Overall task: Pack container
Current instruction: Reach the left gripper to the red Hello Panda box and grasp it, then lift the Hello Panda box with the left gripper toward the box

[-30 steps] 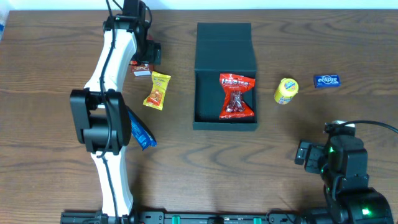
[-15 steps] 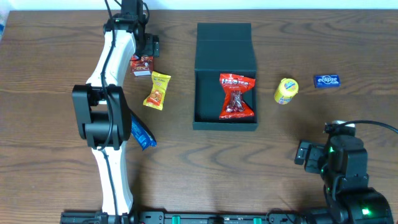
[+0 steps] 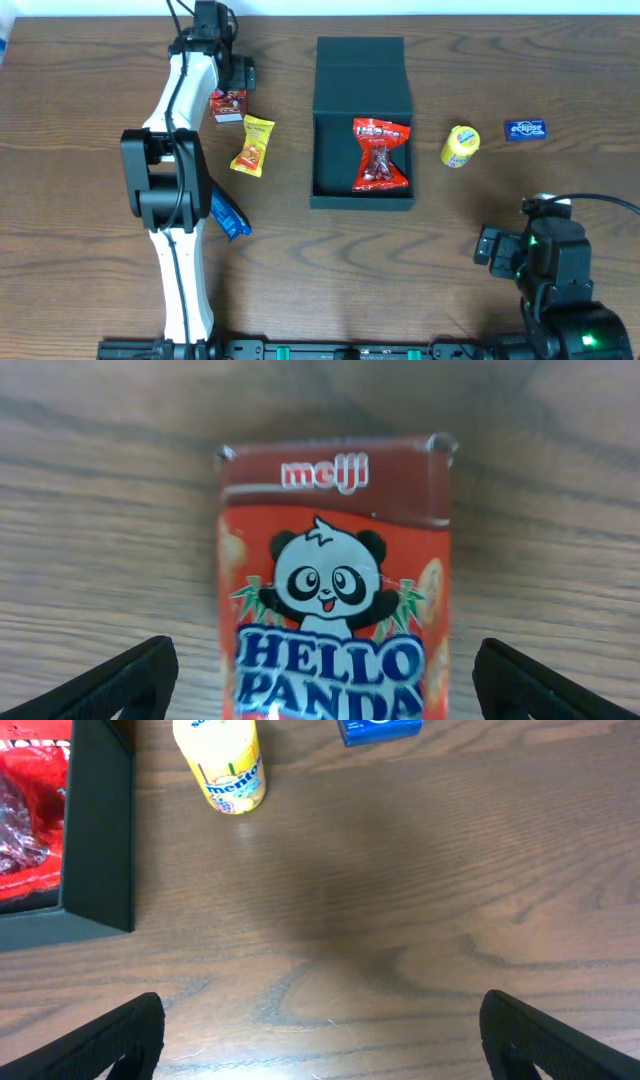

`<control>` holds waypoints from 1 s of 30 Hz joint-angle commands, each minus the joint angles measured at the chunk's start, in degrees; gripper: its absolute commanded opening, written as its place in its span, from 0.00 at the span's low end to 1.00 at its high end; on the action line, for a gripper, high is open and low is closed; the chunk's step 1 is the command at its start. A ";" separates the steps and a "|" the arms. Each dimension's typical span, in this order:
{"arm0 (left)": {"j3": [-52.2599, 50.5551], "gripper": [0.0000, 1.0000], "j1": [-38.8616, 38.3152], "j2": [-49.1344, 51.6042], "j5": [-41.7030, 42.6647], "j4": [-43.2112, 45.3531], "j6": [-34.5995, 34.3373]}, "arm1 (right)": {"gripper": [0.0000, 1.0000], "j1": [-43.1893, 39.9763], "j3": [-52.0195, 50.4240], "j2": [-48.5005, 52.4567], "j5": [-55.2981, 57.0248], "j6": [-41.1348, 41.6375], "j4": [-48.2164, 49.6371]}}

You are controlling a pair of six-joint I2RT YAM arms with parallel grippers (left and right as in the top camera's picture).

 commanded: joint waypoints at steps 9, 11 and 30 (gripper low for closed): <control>1.22 0.95 0.20 2.99 0.42 0.94 -1.73 | 0.99 -0.48 -0.02 -0.13 0.26 -0.52 0.11; 1.22 0.99 0.20 2.99 0.42 0.87 -1.92 | 0.99 -0.48 -0.02 -0.13 0.26 -0.52 0.11; 1.22 0.63 -0.59 2.99 1.64 -0.52 -1.92 | 0.99 -0.48 -0.02 -0.13 0.26 -0.52 0.13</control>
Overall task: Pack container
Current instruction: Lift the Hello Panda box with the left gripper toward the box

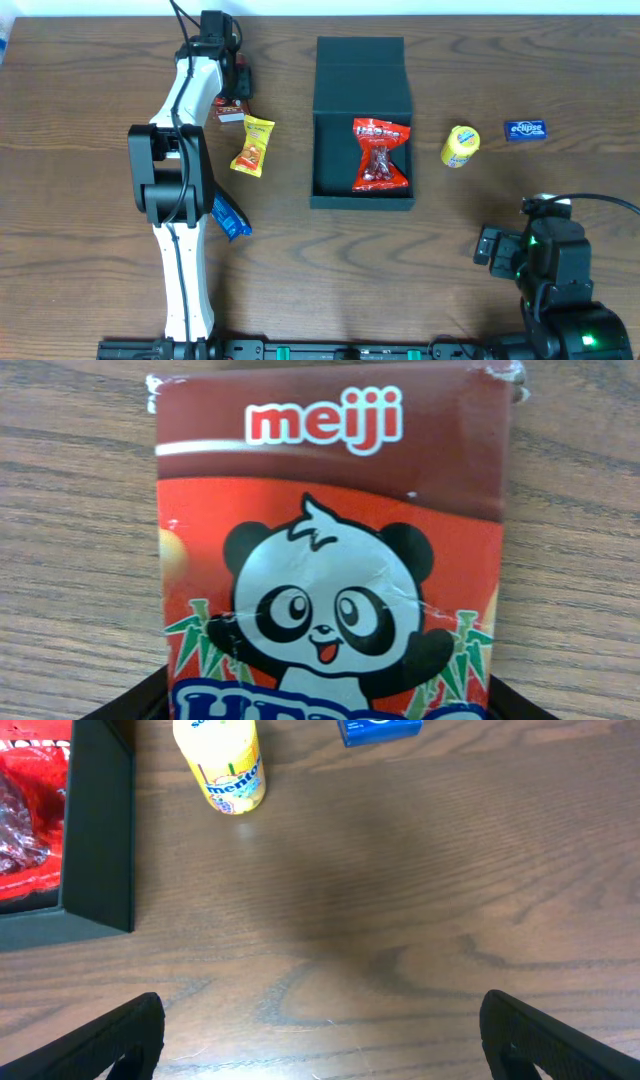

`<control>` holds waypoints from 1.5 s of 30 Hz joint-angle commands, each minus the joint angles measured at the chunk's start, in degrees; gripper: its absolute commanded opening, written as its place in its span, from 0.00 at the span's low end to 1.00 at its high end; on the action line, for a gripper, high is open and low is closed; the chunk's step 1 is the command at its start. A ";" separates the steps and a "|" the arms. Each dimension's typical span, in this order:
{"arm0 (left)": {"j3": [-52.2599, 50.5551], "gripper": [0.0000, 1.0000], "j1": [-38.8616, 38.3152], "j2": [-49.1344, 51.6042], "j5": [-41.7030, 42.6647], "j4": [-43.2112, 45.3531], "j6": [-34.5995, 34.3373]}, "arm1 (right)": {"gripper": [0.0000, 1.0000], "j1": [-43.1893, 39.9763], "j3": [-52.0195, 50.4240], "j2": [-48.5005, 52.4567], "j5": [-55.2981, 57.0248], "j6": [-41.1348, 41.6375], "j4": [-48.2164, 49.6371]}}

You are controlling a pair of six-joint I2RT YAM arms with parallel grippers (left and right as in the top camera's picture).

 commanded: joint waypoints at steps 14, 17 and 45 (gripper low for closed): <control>1.22 0.54 -0.87 0.46 0.17 -2.10 -1.33 | 0.99 -0.48 -0.02 -0.13 0.26 -0.52 0.13; 1.22 0.53 -1.07 0.28 0.17 -2.54 -1.33 | 0.99 -0.48 -0.02 -0.13 0.26 -0.52 0.13; 1.44 0.38 -13.55 -27.08 -6.75 -19.04 -4.90 | 0.99 -0.48 -0.02 -0.13 0.26 -0.55 0.11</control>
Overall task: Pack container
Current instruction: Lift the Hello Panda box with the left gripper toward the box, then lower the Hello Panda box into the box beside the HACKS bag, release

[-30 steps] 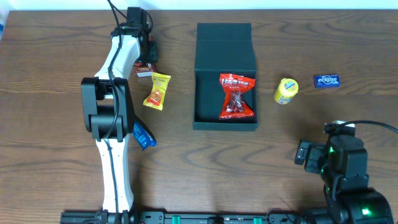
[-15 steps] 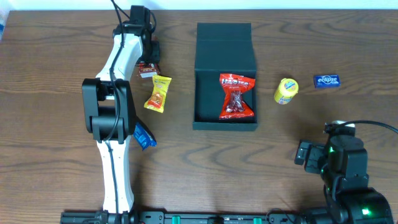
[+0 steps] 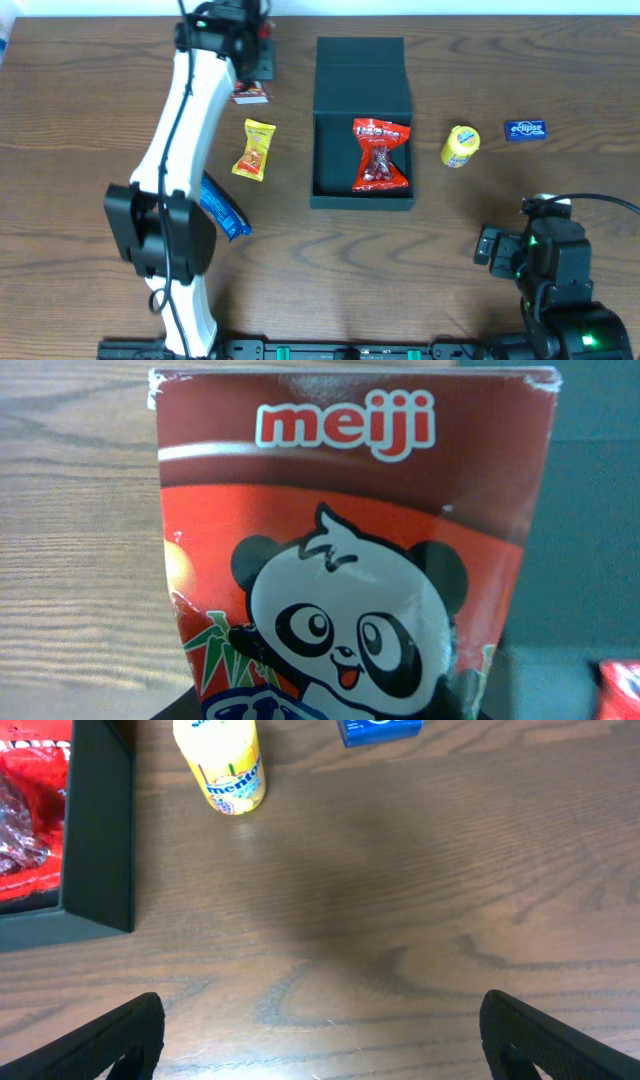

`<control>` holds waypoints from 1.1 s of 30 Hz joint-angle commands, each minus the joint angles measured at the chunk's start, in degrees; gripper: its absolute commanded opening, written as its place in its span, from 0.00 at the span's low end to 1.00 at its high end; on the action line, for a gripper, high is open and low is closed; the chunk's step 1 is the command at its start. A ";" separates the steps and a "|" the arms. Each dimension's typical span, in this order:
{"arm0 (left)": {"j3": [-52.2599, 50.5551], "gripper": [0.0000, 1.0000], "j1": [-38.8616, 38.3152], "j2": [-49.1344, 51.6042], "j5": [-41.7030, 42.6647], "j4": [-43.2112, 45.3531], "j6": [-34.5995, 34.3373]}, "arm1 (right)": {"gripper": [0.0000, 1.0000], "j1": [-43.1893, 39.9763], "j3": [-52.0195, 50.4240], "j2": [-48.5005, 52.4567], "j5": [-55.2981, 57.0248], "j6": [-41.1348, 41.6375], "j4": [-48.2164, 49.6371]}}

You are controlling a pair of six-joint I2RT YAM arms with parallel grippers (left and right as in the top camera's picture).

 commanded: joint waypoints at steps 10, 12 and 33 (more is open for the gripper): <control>0.70 0.38 -16.81 -8.61 -4.55 -13.73 -15.67 | 0.99 -0.48 -0.02 -0.13 0.24 -0.55 0.13; 0.11 0.38 -19.34 -8.61 -4.79 -14.21 -17.16 | 0.99 -0.48 -0.02 -0.13 0.24 -0.52 0.13; -23.82 0.46 -22.58 -8.17 -7.02 10.40 -22.95 | 0.99 -0.48 -0.02 -0.13 0.24 -0.52 0.13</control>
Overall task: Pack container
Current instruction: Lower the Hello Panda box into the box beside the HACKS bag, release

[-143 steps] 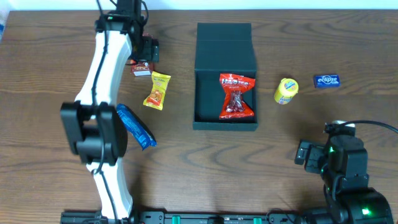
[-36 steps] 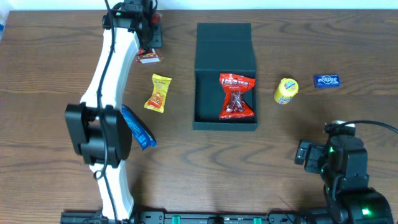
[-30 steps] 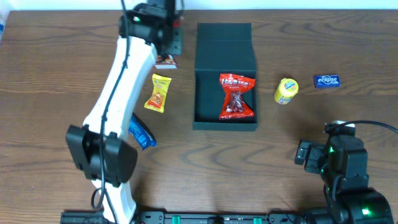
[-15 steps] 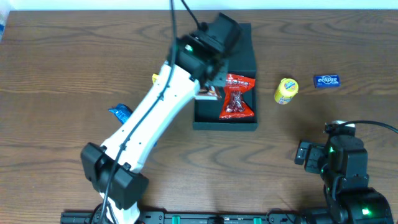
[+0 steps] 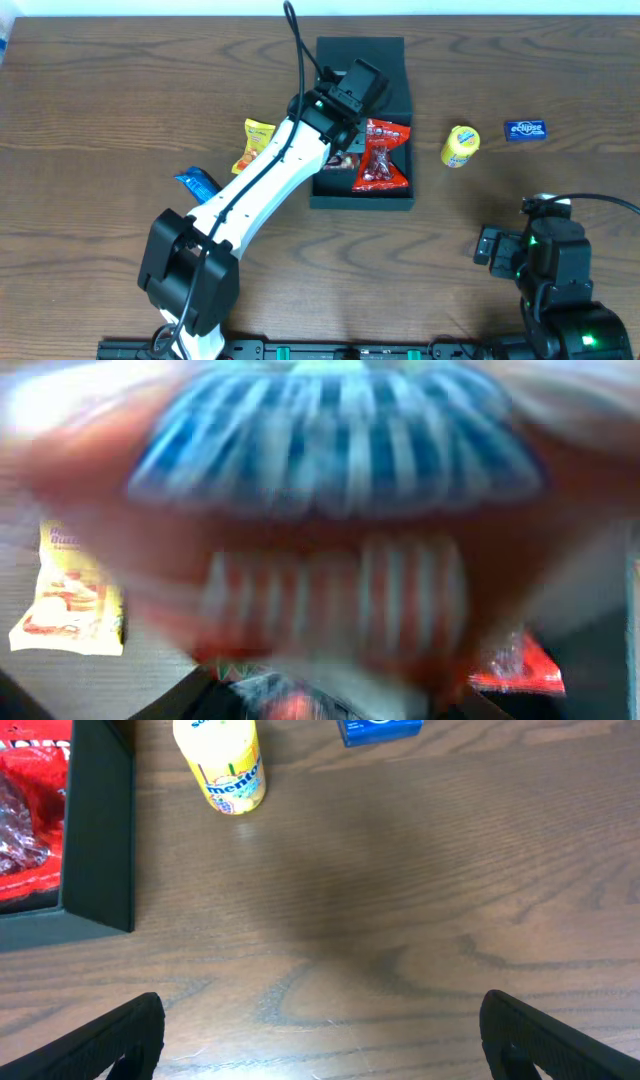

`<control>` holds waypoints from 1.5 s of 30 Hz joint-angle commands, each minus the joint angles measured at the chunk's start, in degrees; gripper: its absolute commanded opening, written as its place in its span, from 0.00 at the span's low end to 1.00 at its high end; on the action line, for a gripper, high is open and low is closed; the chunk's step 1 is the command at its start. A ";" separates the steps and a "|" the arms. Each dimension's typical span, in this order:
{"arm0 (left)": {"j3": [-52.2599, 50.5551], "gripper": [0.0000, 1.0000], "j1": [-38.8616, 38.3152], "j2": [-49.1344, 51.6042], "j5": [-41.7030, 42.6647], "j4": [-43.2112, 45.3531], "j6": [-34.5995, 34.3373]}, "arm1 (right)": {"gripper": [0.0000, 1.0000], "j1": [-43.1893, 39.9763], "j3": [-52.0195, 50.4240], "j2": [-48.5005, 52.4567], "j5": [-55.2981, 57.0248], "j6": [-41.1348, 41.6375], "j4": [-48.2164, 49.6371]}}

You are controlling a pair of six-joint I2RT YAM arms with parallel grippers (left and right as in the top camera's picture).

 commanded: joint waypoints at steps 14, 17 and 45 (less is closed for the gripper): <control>-3.69 0.38 0.42 -0.24 2.05 -0.90 -0.04 | 0.99 -0.48 -0.02 -0.13 0.24 -0.55 0.13; -3.69 0.38 0.42 -0.24 3.34 -4.20 -0.04 | 0.99 -0.48 -0.02 -0.13 0.24 -0.52 0.13; -1.20 0.52 2.97 9.42 8.90 -9.73 5.05 | 0.99 -0.48 -0.02 -0.13 0.24 -0.52 0.13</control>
